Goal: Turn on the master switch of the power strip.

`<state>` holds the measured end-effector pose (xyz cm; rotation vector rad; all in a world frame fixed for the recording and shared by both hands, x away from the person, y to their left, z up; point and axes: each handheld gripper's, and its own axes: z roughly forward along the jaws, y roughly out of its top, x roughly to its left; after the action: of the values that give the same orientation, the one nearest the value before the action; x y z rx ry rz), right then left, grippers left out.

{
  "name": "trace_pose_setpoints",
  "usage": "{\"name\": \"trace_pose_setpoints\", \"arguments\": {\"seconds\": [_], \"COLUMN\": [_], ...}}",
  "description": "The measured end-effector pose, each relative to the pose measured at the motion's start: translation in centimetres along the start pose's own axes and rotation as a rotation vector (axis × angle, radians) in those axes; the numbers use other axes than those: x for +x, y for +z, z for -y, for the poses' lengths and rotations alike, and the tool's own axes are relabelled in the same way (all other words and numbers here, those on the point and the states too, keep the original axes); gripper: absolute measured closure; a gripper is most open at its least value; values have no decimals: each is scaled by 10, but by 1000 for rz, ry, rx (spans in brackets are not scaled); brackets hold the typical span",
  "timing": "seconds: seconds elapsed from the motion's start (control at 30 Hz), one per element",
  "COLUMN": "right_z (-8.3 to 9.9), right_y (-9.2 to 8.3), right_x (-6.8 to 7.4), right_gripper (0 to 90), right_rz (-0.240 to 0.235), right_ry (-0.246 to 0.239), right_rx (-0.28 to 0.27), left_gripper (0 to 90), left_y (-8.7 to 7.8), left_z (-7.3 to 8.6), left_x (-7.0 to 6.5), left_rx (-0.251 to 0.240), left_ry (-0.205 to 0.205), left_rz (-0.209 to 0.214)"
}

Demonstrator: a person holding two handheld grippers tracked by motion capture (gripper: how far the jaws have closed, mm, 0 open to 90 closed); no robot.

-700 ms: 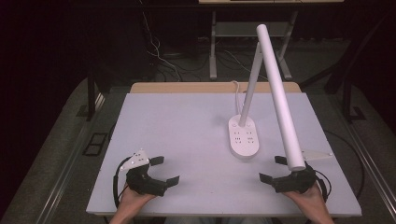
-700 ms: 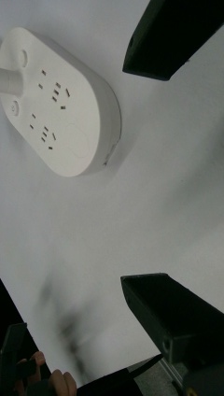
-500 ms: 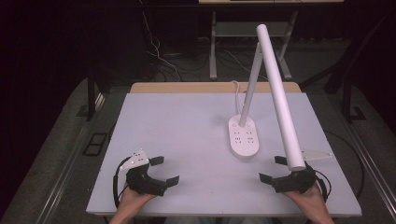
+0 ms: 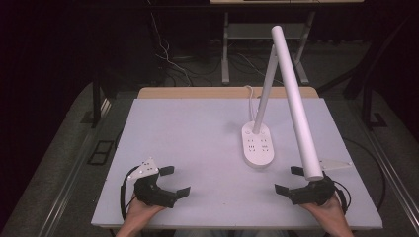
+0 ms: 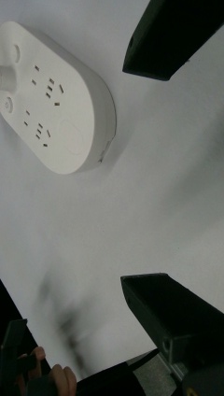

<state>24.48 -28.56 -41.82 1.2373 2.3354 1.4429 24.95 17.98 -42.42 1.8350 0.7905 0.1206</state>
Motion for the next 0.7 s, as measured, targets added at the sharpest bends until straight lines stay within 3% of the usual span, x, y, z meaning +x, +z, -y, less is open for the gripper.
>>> {"name": "trace_pose_setpoints", "arguments": {"seconds": [0.7], "right_z": [1], "right_y": [-3], "right_x": [-3], "right_gripper": [2], "right_rz": [-6], "right_ry": [22], "right_rx": [18], "left_gripper": [0], "left_y": [9], "left_z": [-11], "left_x": [-8], "left_rx": [101], "left_ry": [56], "left_rz": [22]}}
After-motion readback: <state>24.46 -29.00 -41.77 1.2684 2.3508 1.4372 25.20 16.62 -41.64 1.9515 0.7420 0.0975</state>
